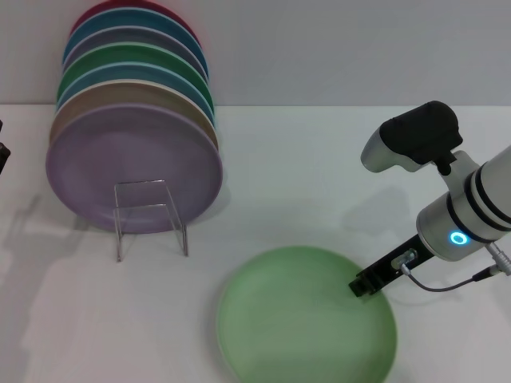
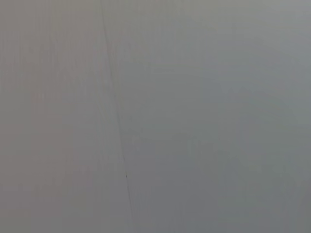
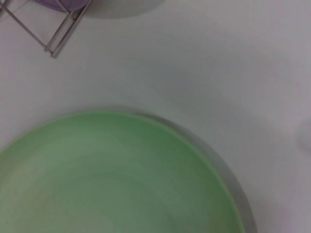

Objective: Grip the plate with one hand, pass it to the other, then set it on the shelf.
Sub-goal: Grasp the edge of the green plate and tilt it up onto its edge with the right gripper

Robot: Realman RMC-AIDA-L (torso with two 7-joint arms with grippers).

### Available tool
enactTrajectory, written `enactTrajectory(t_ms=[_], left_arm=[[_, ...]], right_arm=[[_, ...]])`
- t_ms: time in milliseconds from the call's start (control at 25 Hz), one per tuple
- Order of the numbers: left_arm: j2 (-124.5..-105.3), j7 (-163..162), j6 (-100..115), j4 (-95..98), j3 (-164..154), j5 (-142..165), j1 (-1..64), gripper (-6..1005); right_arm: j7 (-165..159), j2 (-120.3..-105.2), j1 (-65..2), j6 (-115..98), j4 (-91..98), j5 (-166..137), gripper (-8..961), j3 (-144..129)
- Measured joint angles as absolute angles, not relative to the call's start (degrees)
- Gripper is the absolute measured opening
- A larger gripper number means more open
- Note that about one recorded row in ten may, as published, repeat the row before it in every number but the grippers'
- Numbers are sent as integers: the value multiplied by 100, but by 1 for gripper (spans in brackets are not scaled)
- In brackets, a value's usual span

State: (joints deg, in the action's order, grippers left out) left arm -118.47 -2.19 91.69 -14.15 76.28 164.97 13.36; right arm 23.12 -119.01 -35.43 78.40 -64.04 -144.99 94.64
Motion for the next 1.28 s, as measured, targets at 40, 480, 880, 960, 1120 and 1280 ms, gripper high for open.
enactTrajectory(t_ms=[40, 480, 880, 960, 1120, 1280], left_arm=[[-11847, -219, 9169, -1415, 7628, 16497, 1336, 776], [-11847, -220, 9170, -1414, 7629, 16497, 1336, 772], [-11847, -220, 9204, -1414, 7629, 16480, 1312, 769], [-11847, -220, 9210, -1418, 7634, 16473, 1309, 768], [-11847, -219, 9233, -1449, 7638, 16469, 1300, 767], [-11847, -214, 9275, -1475, 7646, 16461, 1297, 766]], right_arm=[[2312, -11901, -3543, 7840, -6404, -14499, 149, 9464], [2310, -11900, -3486, 7813, -6555, -14466, 117, 9465], [2410, -11907, -3200, 7702, -7001, -14276, 80, 9466], [2435, -11910, -3102, 7654, -7125, -14241, 79, 9465], [2630, -11924, -2823, 7523, -7437, -13992, 73, 9430], [2836, -11916, -2511, 7308, -7694, -13722, 54, 9387]])
